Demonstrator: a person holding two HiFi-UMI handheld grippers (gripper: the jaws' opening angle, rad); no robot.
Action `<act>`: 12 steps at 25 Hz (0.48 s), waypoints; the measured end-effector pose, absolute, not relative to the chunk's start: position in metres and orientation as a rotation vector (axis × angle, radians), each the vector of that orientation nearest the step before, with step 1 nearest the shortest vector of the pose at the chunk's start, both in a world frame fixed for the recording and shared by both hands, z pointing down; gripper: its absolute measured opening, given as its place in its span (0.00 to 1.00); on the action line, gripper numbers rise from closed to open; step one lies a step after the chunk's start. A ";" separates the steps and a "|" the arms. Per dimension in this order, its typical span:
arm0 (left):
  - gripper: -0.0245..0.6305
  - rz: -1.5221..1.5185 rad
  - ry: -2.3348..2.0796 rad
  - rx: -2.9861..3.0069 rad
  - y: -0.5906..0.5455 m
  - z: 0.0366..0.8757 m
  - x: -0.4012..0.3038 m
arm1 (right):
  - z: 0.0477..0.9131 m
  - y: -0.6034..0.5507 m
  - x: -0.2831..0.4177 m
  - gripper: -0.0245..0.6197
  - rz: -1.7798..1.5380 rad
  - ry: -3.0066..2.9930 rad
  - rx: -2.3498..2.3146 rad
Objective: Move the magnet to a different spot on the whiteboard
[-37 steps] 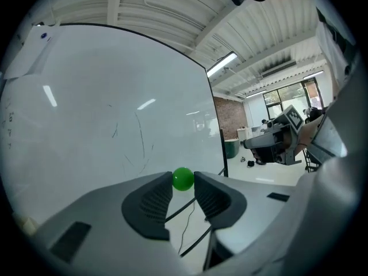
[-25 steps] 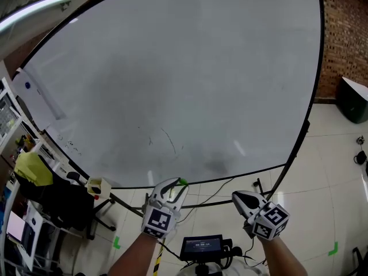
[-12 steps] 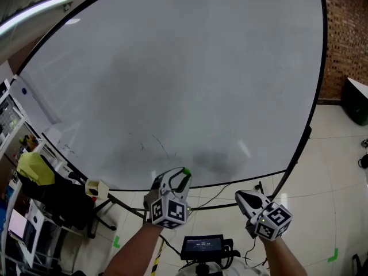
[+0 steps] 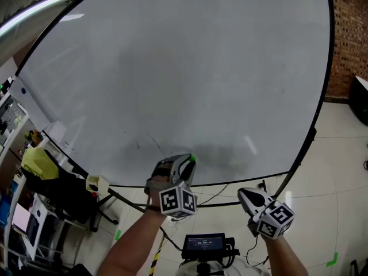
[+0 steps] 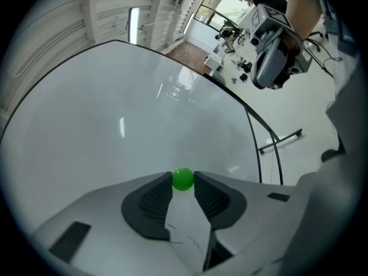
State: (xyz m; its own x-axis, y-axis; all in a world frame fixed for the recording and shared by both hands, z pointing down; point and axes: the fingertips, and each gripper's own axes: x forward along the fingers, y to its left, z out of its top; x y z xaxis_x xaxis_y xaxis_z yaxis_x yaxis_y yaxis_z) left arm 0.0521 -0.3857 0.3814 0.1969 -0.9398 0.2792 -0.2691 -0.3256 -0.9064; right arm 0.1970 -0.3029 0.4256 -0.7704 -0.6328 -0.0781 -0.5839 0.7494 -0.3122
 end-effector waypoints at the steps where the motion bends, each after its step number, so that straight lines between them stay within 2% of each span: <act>1: 0.23 -1.179 1.128 -1.700 -0.389 0.382 0.053 | 0.427 -0.304 0.199 0.08 -0.408 2.770 -0.969; 12: 0.23 -1.278 1.138 -1.512 -0.415 0.373 0.070 | 0.431 -0.315 0.212 0.08 -0.403 2.778 -0.952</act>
